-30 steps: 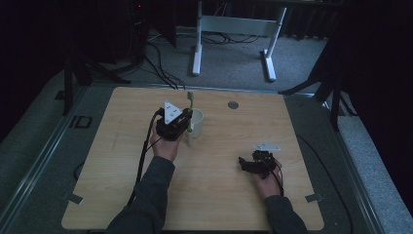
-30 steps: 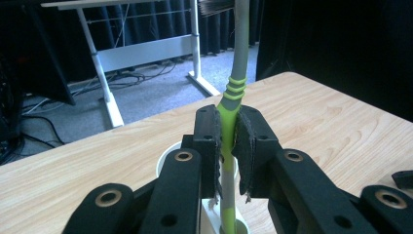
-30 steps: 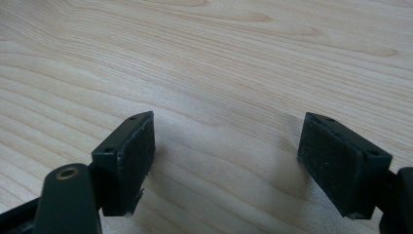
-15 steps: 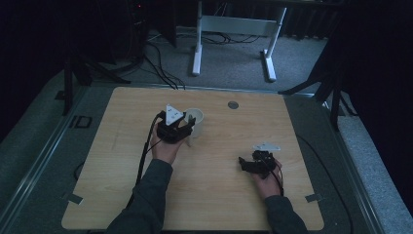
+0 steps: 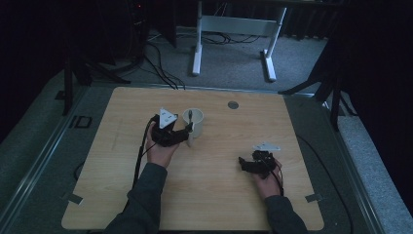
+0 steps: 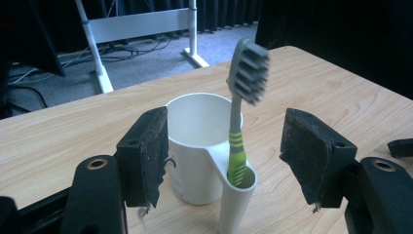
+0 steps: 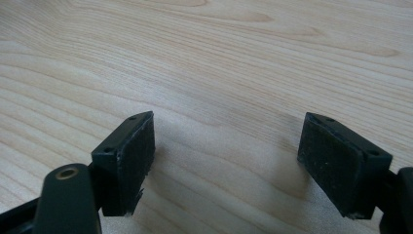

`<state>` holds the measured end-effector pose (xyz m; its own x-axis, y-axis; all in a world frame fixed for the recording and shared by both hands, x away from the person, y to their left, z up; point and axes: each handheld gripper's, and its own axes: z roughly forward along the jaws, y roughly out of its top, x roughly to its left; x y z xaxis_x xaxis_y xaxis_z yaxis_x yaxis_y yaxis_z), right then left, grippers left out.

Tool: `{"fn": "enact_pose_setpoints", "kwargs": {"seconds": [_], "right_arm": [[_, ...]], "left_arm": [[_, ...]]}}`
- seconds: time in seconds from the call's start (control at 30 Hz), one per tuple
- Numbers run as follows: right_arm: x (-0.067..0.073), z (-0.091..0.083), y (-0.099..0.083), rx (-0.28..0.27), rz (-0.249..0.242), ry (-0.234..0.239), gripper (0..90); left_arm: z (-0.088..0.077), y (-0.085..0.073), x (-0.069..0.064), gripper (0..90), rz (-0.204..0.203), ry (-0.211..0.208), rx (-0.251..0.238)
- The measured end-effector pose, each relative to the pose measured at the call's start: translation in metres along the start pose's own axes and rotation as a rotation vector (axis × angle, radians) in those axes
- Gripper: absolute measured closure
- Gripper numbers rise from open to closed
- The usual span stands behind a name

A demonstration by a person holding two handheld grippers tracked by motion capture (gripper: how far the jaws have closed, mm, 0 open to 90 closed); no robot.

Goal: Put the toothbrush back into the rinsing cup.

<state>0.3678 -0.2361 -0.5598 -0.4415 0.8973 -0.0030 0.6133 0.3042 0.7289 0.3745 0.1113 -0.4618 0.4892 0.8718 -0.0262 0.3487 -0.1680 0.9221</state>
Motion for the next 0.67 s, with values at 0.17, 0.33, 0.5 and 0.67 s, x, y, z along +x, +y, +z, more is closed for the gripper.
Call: {"fn": "enact_pose_setpoints", "kwargs": {"seconds": [0.17, 0.33, 0.5, 0.67], "right_arm": [[0.0, 0.0, 0.0, 0.0, 0.0, 0.0, 21.1], [0.0, 0.0, 0.0, 0.0, -0.001, 0.0, 21.1], [0.0, 0.0, 0.0, 0.001, 0.0, 0.0, 21.1], [0.0, 0.0, 0.0, 0.001, 0.001, 0.0, 21.1]], "left_arm": [[-0.006, -0.003, 0.002, 35.3, -0.001, 0.004, -0.005], [-0.011, -0.006, 0.0, 35.6, 0.0, -0.001, -0.01], [-0.012, -0.012, -0.001, 35.6, 0.0, -0.005, 0.001], [-0.015, -0.022, 0.0, 35.6, -0.008, -0.006, 0.021]]}}
